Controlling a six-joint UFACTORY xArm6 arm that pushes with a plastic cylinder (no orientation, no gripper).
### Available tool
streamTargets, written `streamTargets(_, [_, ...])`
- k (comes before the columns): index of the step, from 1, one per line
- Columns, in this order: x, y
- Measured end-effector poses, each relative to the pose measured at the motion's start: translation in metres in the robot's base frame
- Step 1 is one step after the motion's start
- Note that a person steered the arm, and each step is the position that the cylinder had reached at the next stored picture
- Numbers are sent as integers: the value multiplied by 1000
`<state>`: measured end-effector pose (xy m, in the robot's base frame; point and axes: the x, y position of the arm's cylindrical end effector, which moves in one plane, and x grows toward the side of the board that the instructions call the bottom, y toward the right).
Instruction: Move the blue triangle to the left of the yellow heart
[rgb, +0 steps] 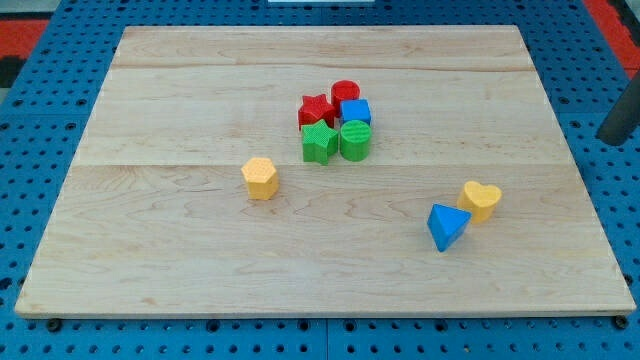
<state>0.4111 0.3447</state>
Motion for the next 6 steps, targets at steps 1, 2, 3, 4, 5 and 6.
streamTargets(1, [0, 0])
streamTargets(2, [36, 0])
streamTargets(3, [117, -10])
streamTargets(4, [164, -65])
streamTargets(5, [162, -147])
streamTargets(6, [137, -196])
